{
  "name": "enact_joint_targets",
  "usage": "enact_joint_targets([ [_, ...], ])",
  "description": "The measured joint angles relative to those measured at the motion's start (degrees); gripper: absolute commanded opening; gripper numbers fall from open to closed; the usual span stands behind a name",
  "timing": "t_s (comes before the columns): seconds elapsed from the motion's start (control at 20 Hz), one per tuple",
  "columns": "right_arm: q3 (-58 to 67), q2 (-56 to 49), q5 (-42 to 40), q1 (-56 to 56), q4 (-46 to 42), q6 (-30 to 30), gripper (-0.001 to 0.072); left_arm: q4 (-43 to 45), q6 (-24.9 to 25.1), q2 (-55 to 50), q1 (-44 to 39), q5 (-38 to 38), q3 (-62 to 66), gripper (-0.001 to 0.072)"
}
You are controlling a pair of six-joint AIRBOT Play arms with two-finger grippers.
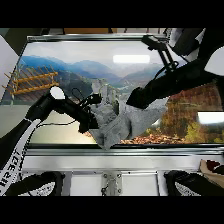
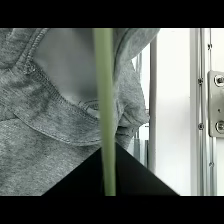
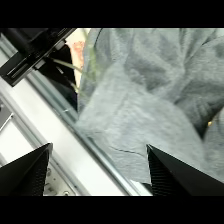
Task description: Fold the clothes and pants, and hang the long-sleeved shirts on hangers.
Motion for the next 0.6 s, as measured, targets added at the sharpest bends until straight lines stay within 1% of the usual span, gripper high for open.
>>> enact_joint_targets([
  [0.1,0.0,-0.1,0.2,-3.3,1.3,-2.0,0.0656,0.0,0.0,0.0,0.0,0.0,0.0,0.0013],
  [0.2,-0.2,-0.4,0.2,-5.6,2.2,-6.4,0.0656,0.0,0.0,0.0,0.0,0.0,0.0,0.0013],
  [0.35,-2.4,-0.6,0.6,-10.1,5.9,-17.1,0.0656,0.0,0.0,0.0,0.0,-0.1,0.0,0.0013],
  [0.6,-13.9,-0.7,4.8,-26.2,22.2,-40.2,0.0656,0.0,0.0,0.0,0.0,-0.3,0.0,0.0013],
])
